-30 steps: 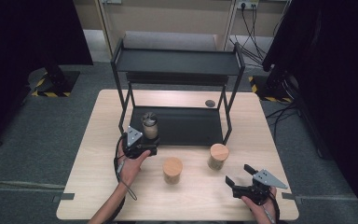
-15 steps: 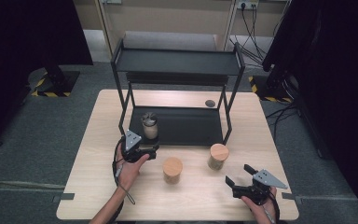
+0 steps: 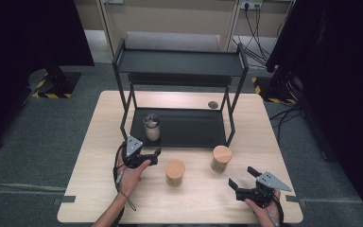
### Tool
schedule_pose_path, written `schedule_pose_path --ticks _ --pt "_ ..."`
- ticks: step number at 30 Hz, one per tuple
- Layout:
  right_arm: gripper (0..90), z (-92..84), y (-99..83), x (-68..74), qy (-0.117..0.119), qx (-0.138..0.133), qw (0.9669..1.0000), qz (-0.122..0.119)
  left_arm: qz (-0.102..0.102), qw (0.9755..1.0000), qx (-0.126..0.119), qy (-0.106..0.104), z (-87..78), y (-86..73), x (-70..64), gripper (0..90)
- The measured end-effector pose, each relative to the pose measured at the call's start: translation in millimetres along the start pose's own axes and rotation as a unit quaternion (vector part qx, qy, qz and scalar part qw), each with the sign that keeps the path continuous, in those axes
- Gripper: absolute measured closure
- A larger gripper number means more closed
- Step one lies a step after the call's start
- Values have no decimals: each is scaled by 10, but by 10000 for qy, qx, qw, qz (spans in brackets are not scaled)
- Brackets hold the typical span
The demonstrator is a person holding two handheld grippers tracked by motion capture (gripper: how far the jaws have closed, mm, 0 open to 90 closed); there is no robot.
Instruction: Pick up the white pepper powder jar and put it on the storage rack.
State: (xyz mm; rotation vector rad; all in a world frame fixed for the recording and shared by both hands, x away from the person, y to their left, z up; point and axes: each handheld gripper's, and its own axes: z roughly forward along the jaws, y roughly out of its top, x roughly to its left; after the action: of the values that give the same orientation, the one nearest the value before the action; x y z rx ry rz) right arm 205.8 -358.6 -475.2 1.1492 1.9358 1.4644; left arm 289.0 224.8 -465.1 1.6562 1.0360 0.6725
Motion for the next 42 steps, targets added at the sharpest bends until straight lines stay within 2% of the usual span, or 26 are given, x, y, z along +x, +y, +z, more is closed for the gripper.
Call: schedule_pose_path --ticks 28,42 --pt "25 0 1 3 -4 2 10000 -16 132 9998 74 -117 -154 -106 -80 38" --pt "25 1 3 5 -7 9 10000 -18 108 9998 73 -177 -249 -162 -106 37"
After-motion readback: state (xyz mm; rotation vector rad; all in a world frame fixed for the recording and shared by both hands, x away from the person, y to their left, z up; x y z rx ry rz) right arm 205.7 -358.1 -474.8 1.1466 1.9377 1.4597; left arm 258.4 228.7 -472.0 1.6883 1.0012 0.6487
